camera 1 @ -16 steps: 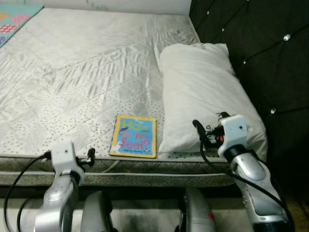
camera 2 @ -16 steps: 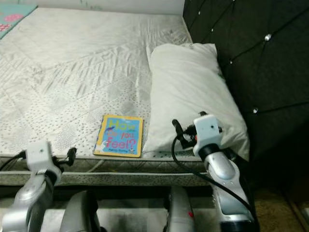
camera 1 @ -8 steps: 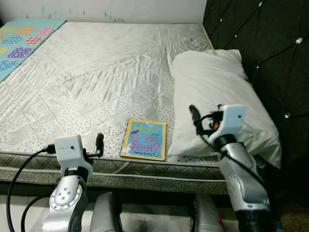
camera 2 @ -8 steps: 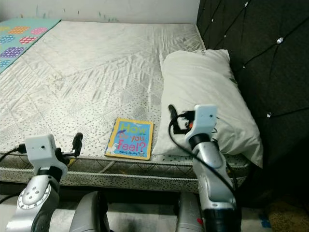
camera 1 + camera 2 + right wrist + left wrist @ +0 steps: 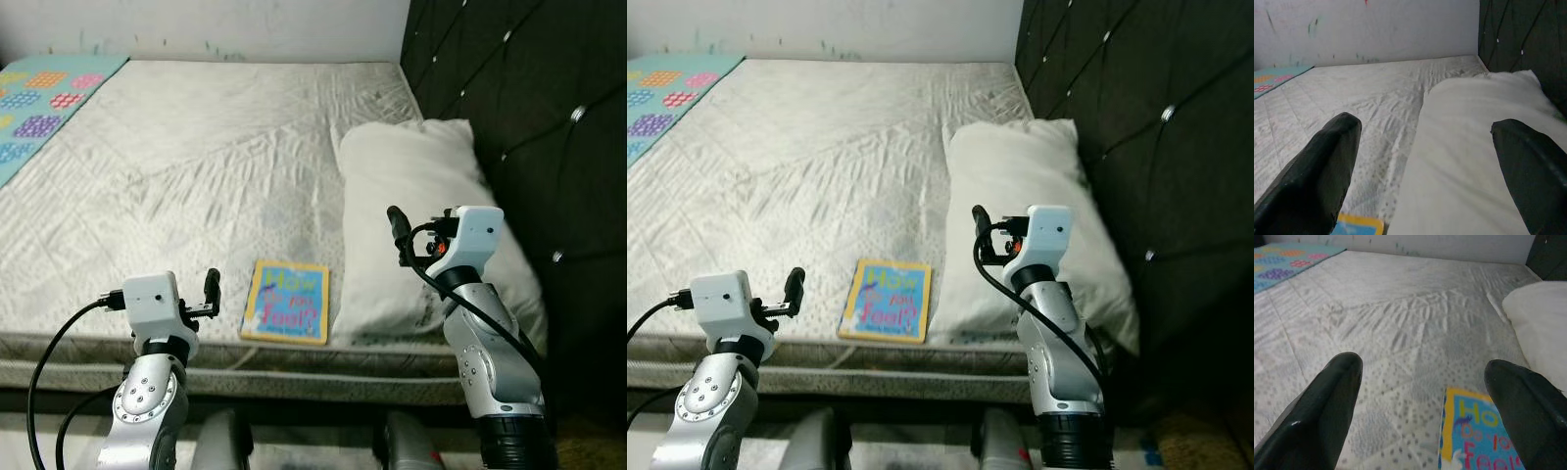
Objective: Clean up the room
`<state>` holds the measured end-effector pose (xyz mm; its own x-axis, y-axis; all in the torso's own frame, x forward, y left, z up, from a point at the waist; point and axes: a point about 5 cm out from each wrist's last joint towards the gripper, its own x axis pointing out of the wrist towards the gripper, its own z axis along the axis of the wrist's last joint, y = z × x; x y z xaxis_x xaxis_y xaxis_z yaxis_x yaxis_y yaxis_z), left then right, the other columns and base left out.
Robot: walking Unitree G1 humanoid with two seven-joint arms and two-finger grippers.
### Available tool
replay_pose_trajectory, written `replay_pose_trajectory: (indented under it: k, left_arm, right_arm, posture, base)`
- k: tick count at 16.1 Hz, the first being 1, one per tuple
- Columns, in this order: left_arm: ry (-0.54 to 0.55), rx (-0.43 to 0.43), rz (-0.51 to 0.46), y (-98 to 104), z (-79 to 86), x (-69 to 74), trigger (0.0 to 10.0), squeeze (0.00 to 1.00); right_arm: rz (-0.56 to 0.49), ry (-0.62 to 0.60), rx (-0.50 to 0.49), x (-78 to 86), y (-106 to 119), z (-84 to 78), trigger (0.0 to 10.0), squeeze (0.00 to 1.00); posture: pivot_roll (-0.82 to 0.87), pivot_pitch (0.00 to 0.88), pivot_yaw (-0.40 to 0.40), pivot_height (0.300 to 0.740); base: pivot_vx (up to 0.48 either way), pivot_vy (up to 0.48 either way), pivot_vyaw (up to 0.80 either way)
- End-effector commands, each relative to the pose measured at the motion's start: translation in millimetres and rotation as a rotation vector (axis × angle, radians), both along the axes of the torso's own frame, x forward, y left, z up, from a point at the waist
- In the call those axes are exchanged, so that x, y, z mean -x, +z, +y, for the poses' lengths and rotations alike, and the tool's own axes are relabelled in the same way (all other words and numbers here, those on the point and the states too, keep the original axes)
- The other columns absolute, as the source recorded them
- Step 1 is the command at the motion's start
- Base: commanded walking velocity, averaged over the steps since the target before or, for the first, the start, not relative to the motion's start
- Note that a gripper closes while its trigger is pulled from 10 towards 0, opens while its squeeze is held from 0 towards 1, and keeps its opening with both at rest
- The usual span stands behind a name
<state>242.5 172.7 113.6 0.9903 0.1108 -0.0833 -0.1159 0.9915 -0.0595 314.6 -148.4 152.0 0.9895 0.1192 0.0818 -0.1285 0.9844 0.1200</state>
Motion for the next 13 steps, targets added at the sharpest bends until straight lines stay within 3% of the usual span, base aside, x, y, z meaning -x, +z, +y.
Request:
replay_pose_trajectory:
  k: [1, 4, 10, 13]
  left_arm:
    - [0.013, -0.009, -0.009, 1.5, 2.5, -2.1, 10.0, 0.00]
    - [0.010, -0.012, -0.015, 2.6, 2.5, -5.6, 10.0, 0.00]
    - [-0.004, -0.015, -0.024, 4.8, 0.7, -10.6, 10.0, 0.00]
    - [-0.006, -0.022, -0.020, 3.5, 2.2, -10.6, 10.0, 0.00]
  right_arm:
    - [-0.009, 0.000, -0.011, -3.6, 4.5, 0.3, 10.0, 0.00]
    - [-0.015, 0.000, -0.008, -4.1, 5.3, 0.4, 10.0, 0.00]
    - [-0.010, -0.003, -0.003, -2.1, 3.0, -1.3, 10.0, 0.00]
    - [0.008, -0.020, 0.044, 1.9, -2.8, -5.9, 10.0, 0.00]
  posture:
    - [-0.13, 0.000, 0.015, 0.705]
    - [-0.14, 0.000, 0.019, 0.740]
    - [-0.14, 0.000, 0.028, 0.740]
    - [-0.14, 0.000, 0.031, 0.740]
  base:
    - [0.000, 0.000, 0.00]
    - [0.000, 0.000, 0.00]
    - [0.000, 0.000, 0.00]
    - [0.000, 0.000, 0.00]
